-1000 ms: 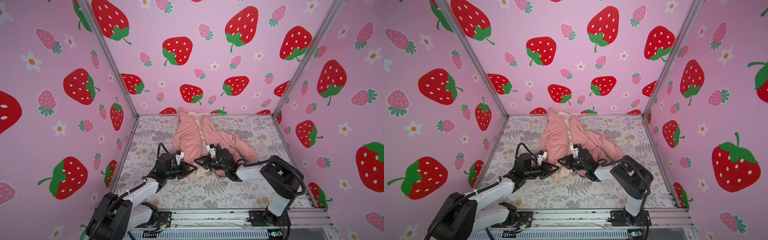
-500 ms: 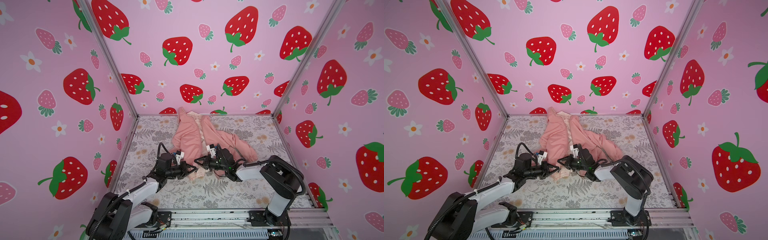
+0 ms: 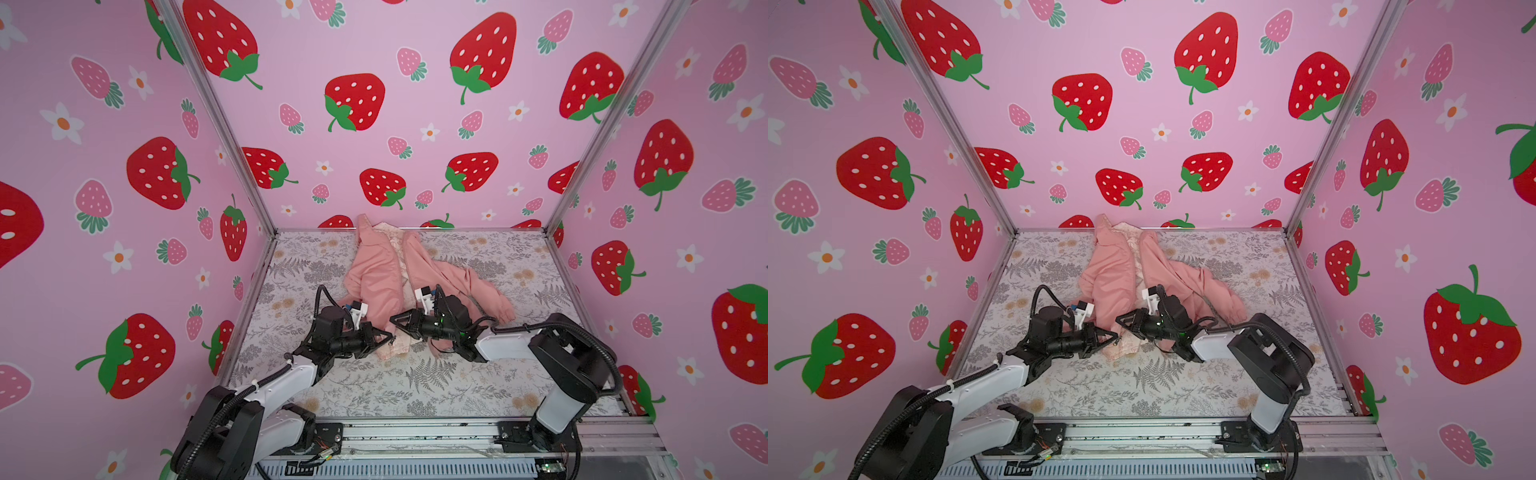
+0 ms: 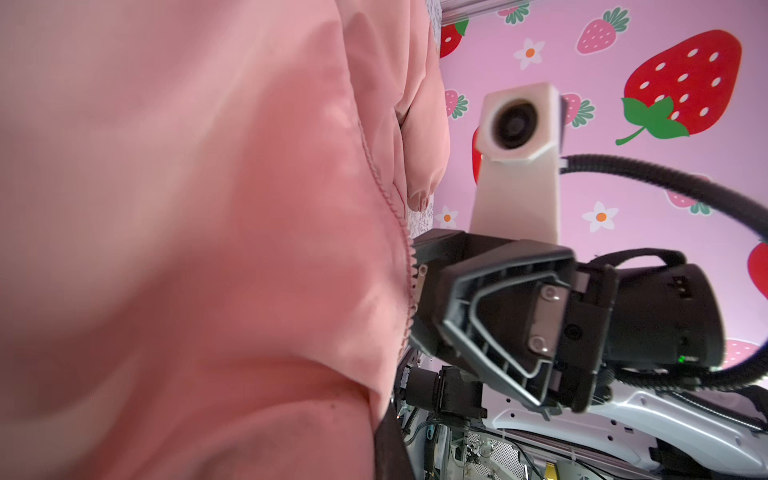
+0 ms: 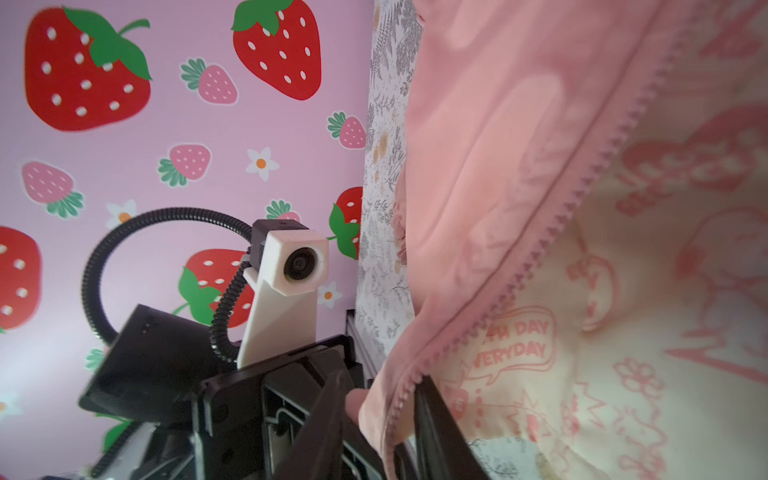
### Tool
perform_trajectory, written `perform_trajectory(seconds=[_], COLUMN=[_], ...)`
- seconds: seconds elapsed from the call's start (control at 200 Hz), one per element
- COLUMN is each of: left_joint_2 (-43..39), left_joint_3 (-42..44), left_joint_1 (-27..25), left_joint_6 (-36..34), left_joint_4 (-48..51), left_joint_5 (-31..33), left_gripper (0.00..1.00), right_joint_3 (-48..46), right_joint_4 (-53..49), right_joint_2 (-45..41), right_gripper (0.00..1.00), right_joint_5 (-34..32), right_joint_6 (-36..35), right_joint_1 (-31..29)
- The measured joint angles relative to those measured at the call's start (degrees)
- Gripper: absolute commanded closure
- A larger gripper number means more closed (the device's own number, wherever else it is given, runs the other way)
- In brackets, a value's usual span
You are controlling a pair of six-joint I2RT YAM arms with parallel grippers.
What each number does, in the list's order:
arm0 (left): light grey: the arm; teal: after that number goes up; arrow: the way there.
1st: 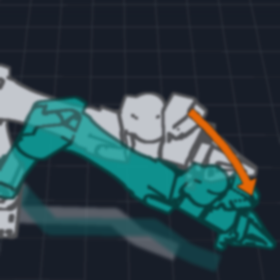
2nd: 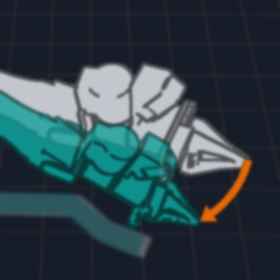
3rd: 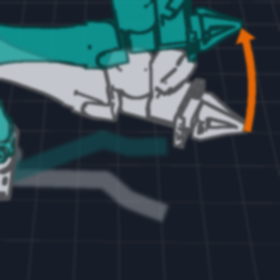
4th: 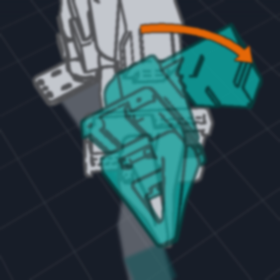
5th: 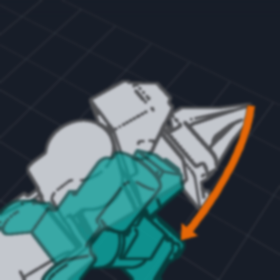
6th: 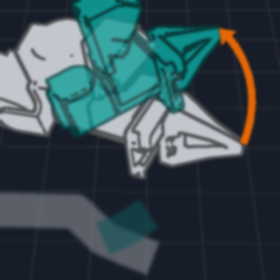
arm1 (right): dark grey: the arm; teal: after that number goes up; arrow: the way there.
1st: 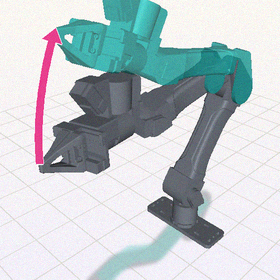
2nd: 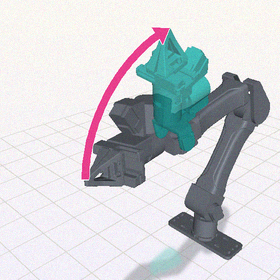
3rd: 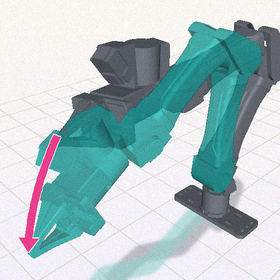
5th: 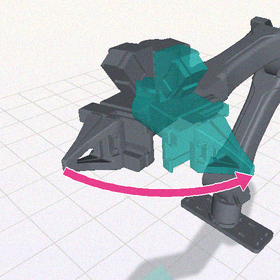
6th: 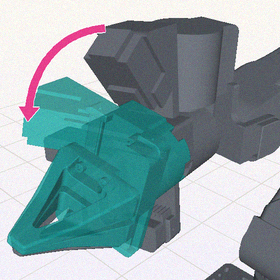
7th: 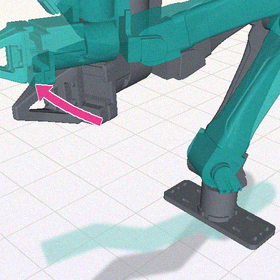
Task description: Zip up the jacket
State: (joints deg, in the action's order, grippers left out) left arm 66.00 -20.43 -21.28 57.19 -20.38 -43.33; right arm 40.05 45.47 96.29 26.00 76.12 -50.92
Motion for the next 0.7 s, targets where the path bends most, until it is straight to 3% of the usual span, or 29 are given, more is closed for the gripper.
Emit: perform_trajectory(seconds=[0.15,0.385,0.52,0.7], left_joint_2=[-0.94,0.00,1.22,2.03], left_joint_3=[-0.42,-2.43,-2.69,-2.69], left_joint_1=[0.00,0.00,0.02,0.00], left_joint_6=[-2.38,-5.11,-5.55,-5.60], left_joint_4=[3.06,5.31,5.31,5.29], left_joint_5=[0.94,1.11,1.14,1.11], left_gripper=[1.00,1.00,1.00,1.00], right_joint_3=[-0.79,-4.83,-10.29,-15.78], right_joint_4=[-8.59,-25.40,-33.35,-40.85], right_joint_2=[-8.20,-22.88,-31.28,-37.38], right_gripper=[0.39,0.40,0.41,0.35], right_joint_5=[-3.43,-10.27,-11.93,-14.03], right_joint_6=[-6.47,-16.02,-18.16,-19.08], right_joint_1=[1.18,1.60,1.29,-1.95])
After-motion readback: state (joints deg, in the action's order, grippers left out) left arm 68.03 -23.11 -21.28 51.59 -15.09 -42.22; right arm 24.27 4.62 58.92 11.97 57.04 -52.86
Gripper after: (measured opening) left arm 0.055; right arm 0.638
